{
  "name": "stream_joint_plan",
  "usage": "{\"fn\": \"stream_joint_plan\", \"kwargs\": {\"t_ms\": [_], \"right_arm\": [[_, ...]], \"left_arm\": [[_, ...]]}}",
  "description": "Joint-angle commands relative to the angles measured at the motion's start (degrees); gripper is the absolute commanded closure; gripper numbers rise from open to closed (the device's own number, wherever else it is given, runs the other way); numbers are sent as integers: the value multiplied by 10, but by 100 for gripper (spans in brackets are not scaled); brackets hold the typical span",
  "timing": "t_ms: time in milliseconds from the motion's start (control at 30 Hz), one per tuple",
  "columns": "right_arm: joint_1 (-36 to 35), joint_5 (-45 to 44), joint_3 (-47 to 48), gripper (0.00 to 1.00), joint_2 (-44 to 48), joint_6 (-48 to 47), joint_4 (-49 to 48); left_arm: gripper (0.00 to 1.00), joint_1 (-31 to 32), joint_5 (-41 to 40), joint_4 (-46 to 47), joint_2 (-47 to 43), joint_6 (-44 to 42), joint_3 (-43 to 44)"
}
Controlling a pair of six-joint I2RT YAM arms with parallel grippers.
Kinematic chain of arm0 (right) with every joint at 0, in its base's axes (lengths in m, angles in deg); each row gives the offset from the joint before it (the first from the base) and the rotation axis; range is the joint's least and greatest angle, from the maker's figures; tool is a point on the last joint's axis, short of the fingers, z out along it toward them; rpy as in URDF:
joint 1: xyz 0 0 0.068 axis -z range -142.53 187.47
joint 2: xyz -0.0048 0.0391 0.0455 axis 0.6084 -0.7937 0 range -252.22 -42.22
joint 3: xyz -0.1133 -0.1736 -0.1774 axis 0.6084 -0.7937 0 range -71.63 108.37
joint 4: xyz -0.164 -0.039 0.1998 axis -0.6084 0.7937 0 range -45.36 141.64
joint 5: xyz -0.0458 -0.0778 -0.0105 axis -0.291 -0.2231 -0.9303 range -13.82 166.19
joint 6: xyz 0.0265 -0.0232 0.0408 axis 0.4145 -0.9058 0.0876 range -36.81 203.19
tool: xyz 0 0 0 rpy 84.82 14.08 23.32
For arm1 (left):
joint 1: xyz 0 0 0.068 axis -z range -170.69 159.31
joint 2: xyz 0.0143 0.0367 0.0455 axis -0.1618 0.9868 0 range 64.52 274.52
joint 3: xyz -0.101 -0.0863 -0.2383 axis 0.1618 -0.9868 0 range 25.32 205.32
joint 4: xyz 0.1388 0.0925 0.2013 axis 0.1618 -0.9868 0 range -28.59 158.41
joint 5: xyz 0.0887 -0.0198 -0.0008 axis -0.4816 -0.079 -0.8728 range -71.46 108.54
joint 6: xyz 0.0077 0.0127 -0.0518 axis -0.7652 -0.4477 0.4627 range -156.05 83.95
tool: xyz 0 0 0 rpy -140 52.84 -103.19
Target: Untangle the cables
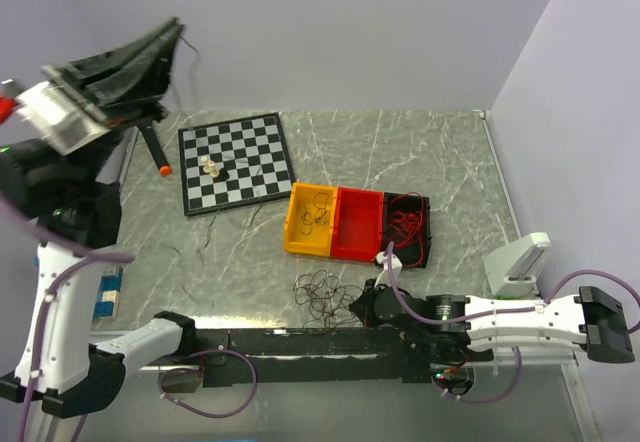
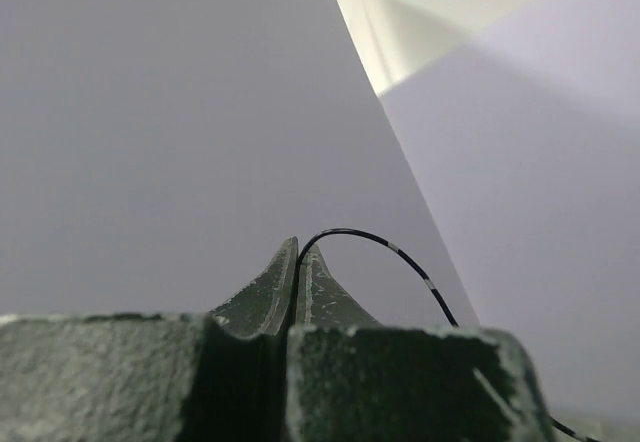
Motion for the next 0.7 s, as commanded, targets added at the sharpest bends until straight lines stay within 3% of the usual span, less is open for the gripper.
{"fn": "stream_joint_plan", "kwargs": {"t_ms": [0, 233, 433, 667], "right_arm": [[-10, -22, -7, 99, 14, 5, 5], [-17, -25, -12, 100, 18, 15, 8], [-21, -35, -19, 100, 34, 24, 13], [-22, -52, -35, 100, 71, 41, 27]], "left_arm": [[99, 1, 48, -18, -8, 24, -39], [99, 29, 62, -37, 0, 17, -80], [99, 104, 40, -94, 8, -54, -120], [99, 146, 21, -93, 45, -78, -158]]}}
